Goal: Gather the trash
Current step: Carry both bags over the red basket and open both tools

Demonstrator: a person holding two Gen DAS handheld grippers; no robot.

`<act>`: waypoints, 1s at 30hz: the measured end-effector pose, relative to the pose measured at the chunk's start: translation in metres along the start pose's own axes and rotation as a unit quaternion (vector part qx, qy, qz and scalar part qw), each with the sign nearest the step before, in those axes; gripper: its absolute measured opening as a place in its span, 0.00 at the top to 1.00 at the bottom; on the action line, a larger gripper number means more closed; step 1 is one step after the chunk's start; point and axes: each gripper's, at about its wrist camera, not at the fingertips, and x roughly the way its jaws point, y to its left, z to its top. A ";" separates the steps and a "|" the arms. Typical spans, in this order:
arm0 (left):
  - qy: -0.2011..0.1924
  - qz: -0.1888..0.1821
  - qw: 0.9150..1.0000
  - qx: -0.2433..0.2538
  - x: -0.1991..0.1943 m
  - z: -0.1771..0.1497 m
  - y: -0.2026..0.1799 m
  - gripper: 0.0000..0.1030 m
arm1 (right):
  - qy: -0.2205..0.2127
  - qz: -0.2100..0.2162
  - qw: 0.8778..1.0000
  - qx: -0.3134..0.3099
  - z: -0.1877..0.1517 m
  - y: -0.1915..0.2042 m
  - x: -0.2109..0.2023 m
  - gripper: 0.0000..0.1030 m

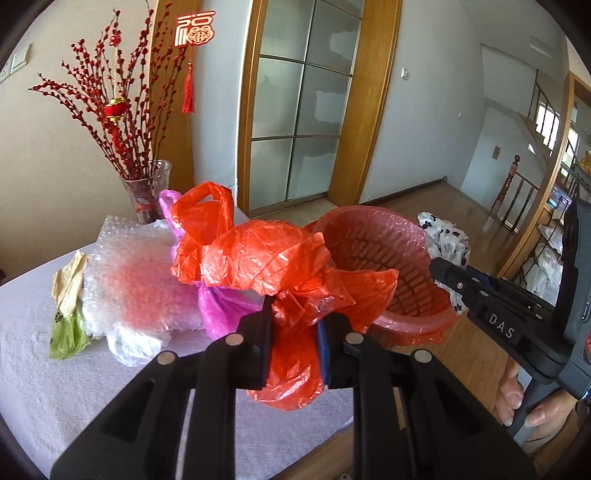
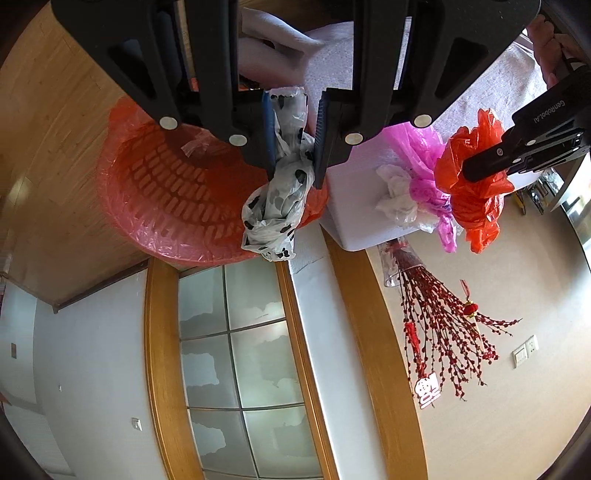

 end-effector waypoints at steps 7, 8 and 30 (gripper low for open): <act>0.006 -0.037 0.999 0.017 0.030 0.012 -0.030 0.80 | -0.008 -0.016 1.000 0.020 0.011 -0.031 0.002 0.82; 0.008 -0.042 0.999 0.019 0.035 0.015 -0.033 0.80 | -0.008 -0.017 1.000 0.022 0.013 -0.035 0.003 0.82; 0.045 -0.077 0.994 0.055 0.128 0.035 -0.090 0.72 | -0.006 -0.027 0.997 0.072 0.052 -0.094 0.039 0.79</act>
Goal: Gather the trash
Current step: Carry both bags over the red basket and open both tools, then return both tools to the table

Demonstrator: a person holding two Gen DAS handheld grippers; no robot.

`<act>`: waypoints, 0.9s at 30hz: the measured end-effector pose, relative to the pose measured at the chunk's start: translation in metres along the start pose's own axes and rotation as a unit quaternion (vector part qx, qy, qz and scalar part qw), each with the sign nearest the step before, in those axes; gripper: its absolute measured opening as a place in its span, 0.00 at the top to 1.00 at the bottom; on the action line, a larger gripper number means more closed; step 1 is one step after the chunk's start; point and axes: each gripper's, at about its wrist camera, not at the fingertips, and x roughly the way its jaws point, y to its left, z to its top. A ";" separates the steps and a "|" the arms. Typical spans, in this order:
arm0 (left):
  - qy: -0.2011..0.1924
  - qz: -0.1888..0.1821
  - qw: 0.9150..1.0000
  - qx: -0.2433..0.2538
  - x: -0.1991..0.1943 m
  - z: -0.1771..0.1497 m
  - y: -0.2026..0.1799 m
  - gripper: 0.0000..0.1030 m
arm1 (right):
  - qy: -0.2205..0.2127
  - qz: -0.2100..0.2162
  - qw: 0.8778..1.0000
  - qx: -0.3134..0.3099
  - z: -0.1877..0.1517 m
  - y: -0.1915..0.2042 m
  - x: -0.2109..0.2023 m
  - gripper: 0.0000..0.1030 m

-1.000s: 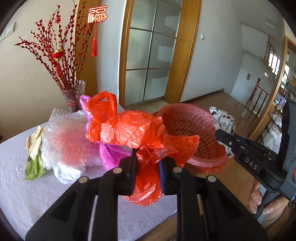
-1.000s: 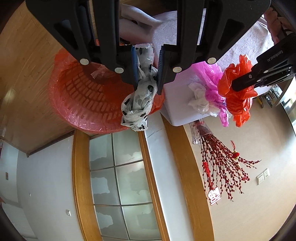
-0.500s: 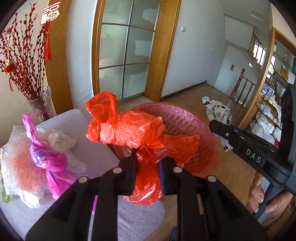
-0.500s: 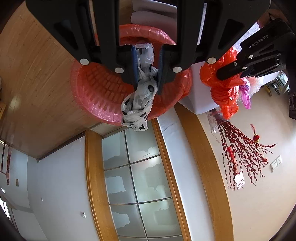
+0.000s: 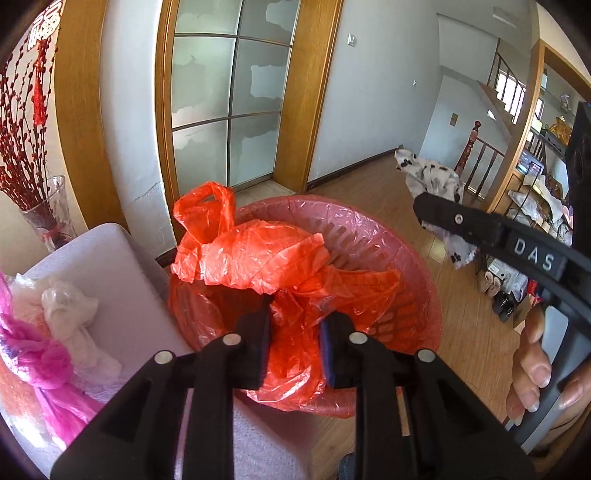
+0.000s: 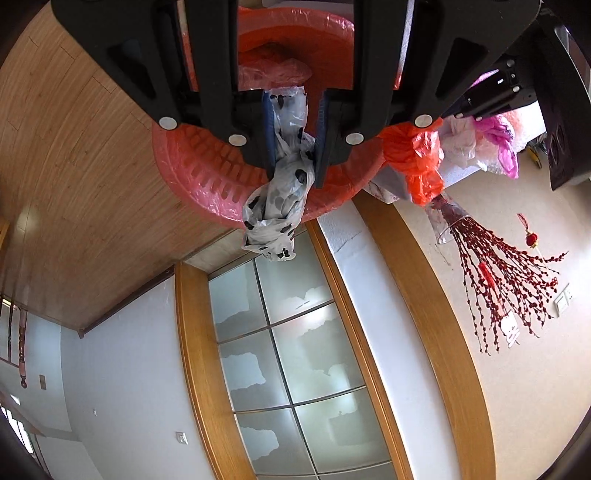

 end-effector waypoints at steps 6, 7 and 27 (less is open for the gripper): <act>0.011 0.007 1.000 -0.011 0.010 -0.002 0.006 0.55 | 0.009 -0.003 1.000 0.006 -0.002 -0.007 0.007 0.61; 0.012 0.008 1.000 -0.014 0.011 -0.003 0.007 0.53 | 0.007 -0.003 1.000 0.009 -0.003 -0.008 0.005 0.56; -0.081 0.130 0.987 -0.057 -0.117 -0.051 0.069 0.41 | 0.013 0.039 0.997 -0.069 -0.033 0.064 -0.019 0.56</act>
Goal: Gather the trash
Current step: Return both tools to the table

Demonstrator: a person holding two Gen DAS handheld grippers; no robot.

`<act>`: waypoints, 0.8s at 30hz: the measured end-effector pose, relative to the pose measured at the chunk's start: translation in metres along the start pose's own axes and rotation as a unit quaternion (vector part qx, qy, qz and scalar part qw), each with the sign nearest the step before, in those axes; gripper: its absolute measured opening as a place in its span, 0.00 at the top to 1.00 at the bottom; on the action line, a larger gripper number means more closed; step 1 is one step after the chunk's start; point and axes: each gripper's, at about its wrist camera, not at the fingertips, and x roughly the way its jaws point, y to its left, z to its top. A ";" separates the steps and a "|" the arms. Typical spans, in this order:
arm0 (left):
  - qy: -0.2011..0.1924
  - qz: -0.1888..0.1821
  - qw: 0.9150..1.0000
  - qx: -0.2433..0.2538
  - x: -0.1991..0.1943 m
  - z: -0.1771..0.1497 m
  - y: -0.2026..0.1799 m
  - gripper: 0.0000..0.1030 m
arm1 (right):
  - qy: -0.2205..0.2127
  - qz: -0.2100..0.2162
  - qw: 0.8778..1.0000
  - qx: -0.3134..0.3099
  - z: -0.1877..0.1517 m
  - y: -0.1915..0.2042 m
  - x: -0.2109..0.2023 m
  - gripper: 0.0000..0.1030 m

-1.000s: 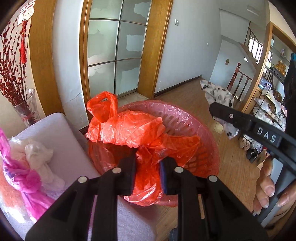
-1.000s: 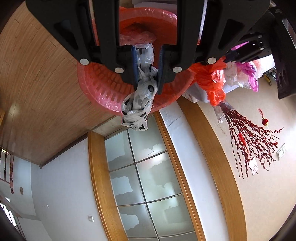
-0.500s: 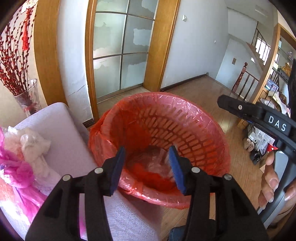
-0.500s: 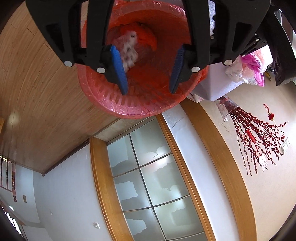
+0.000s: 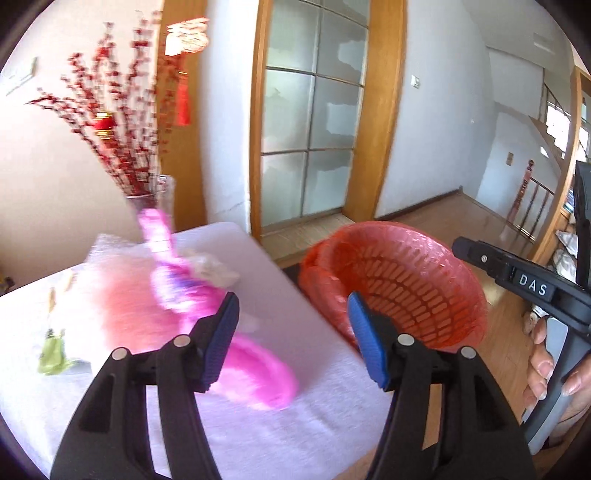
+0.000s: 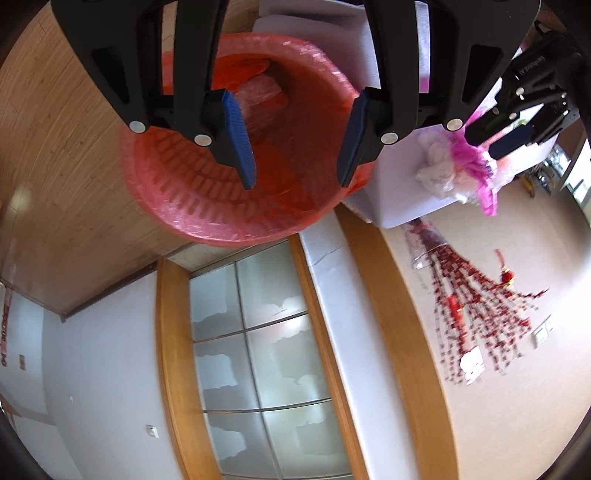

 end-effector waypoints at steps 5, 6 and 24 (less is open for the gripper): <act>-0.013 0.066 0.997 -0.035 -0.036 -0.011 0.055 0.40 | 0.015 0.041 0.998 -0.036 -0.010 0.046 0.005 0.56; -0.015 0.082 0.996 -0.043 -0.043 -0.013 0.067 0.40 | 0.020 0.049 0.998 -0.041 -0.013 0.055 0.008 0.56; -0.024 0.166 0.979 -0.116 -0.090 -0.035 0.168 0.38 | 0.098 0.086 0.985 -0.115 -0.050 0.168 0.078 0.55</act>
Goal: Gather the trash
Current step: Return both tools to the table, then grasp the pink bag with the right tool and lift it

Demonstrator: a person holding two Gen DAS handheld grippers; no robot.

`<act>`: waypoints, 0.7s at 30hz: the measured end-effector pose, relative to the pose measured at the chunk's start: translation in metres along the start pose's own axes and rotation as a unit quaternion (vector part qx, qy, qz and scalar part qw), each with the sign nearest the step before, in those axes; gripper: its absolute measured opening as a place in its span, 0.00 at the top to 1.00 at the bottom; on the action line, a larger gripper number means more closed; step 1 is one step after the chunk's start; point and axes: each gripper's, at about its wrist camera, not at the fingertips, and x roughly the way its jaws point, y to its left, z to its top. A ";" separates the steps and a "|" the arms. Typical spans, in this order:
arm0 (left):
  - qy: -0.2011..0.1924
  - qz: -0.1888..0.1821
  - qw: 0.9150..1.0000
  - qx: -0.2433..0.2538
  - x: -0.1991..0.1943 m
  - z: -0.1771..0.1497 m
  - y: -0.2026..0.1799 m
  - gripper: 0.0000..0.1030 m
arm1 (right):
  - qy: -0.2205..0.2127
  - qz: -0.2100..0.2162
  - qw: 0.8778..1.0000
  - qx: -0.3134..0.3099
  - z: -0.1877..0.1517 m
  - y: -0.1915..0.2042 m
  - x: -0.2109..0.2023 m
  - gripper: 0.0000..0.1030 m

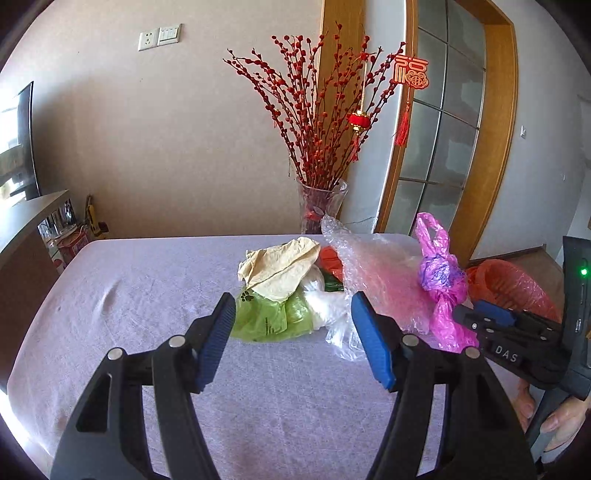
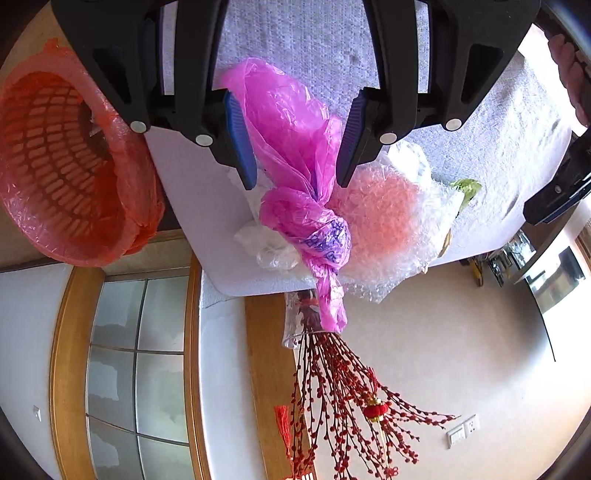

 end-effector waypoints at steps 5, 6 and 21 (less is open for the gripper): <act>0.006 -0.005 1.000 0.001 0.003 -0.002 0.000 0.38 | 0.026 0.000 1.000 0.002 -0.005 0.002 0.017 0.56; 0.008 -0.007 1.000 0.003 0.005 -0.002 -0.002 0.38 | 0.032 0.006 0.999 0.003 -0.007 0.002 0.018 0.56; 0.043 -0.044 0.998 0.024 0.039 0.004 -0.037 0.38 | 0.009 0.015 1.000 0.010 -0.009 -0.011 -0.011 0.93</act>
